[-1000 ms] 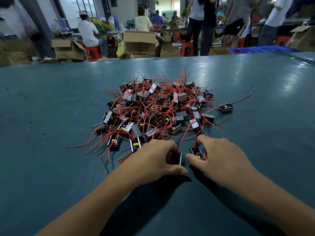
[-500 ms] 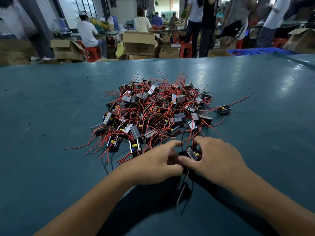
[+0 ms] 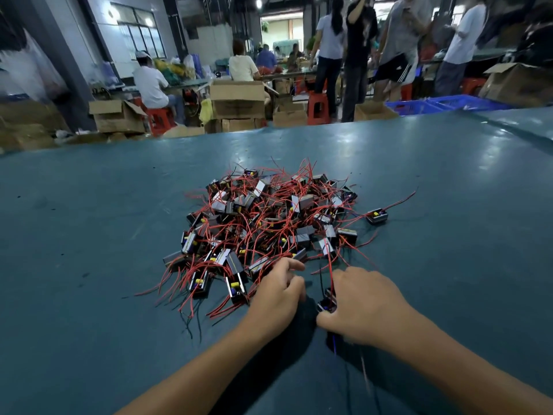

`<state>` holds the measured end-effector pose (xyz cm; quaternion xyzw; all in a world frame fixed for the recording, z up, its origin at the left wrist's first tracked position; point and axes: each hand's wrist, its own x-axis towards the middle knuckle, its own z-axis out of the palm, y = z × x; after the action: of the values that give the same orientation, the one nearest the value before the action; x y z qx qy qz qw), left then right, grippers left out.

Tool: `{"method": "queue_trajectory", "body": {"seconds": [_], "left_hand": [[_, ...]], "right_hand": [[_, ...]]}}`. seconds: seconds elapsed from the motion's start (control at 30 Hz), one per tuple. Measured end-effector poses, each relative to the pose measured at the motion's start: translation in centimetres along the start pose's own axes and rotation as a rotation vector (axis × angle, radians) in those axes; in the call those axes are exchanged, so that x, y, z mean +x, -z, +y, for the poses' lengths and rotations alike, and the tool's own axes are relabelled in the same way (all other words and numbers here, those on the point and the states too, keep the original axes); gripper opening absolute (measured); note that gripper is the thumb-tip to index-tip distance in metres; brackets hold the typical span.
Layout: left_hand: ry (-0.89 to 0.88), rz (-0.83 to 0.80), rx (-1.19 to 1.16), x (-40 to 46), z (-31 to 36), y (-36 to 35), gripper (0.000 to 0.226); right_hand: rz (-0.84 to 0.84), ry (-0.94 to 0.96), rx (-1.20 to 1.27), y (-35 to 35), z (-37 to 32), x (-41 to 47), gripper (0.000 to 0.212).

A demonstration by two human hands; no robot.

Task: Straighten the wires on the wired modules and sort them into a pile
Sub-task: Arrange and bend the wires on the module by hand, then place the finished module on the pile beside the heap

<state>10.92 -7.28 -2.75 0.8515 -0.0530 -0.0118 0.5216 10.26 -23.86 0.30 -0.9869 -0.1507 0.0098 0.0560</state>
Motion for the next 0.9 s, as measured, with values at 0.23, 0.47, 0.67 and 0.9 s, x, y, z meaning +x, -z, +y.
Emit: {"method": "queue_trajectory", "body": {"seconds": [0.23, 0.47, 0.67, 0.9], "left_hand": [[-0.078, 0.139, 0.058, -0.1, -0.4, -1.7, 0.011], [-0.105, 0.1, 0.087, 0.4, -0.7, -1.5, 0.011], [-0.108, 0.082, 0.11, 1.3, -1.1, -1.4, 0.009], [-0.114, 0.09, 0.089, 1.2, -0.9, -1.3, 0.008]], "right_hand": [[0.029, -0.127, -0.112, 4.0, 4.7, -0.3, 0.041], [0.085, -0.502, -0.156, 7.3, 19.5, 5.4, 0.039], [0.129, -0.734, -0.131, 6.8, 29.3, 10.2, 0.041], [0.086, -0.799, -0.021, 5.9, 33.1, 12.7, 0.027]]}}
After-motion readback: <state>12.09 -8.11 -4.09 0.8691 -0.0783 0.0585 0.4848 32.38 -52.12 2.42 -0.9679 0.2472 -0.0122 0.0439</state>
